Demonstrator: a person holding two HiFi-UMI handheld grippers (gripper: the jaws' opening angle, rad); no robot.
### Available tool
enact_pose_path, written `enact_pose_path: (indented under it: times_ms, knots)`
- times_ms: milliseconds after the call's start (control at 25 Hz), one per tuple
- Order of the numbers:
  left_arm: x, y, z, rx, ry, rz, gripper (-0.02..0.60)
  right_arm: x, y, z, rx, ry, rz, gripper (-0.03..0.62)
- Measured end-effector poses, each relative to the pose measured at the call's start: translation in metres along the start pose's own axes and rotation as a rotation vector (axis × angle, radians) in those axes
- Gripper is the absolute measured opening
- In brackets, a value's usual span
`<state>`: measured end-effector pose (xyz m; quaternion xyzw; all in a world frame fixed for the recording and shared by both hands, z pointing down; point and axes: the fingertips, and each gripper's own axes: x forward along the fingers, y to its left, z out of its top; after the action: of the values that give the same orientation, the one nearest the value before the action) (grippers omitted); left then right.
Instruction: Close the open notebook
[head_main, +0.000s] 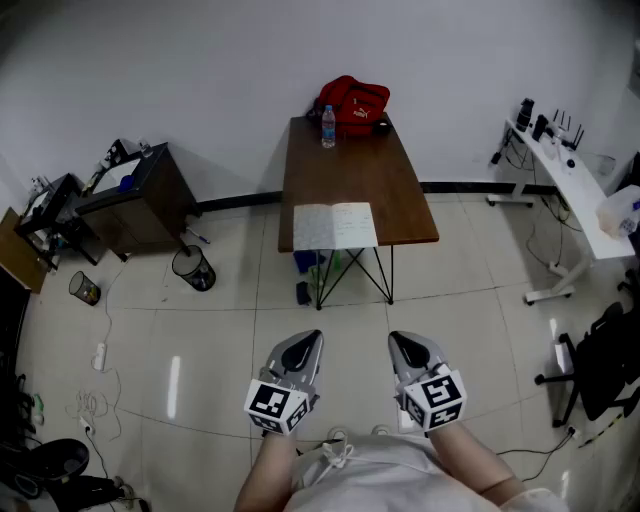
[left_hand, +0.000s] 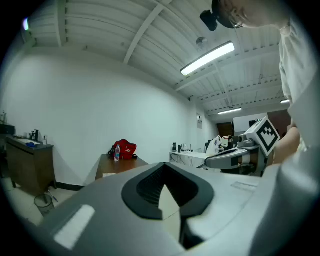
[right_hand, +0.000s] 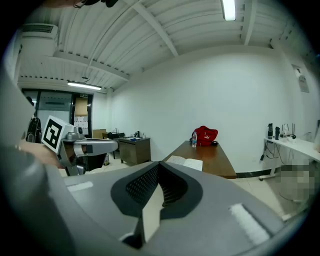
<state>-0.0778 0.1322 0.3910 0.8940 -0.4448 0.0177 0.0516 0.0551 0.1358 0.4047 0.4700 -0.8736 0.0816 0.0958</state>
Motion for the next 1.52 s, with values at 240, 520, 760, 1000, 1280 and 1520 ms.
enact_pose_path:
  times_ms: [240,520,760,1000,1280,1520]
  knots:
    - [-0.008,0.021,-0.003,-0.002,0.007,-0.001,0.006,0.014,0.011,-0.001,0.006,0.006,-0.014,0.006]
    - [-0.03,0.053,-0.008,-0.027,0.012,0.014,0.006,0.031,0.032,-0.006,0.023,0.026,-0.03,0.006]
    - [-0.03,0.069,-0.025,-0.063,0.037,0.02,0.006,0.045,0.033,-0.019,0.035,0.064,-0.028,0.006]
    - [-0.007,0.091,-0.039,-0.096,0.057,0.033,0.006,0.077,0.019,-0.03,0.058,0.095,-0.004,0.006]
    - [0.063,0.128,-0.041,-0.104,0.089,0.058,0.006,0.139,-0.034,-0.022,0.077,0.116,0.032,0.006]
    - [0.146,0.167,-0.03,-0.11,0.083,0.089,0.006,0.2,-0.104,0.002,0.052,0.122,0.056,0.006]
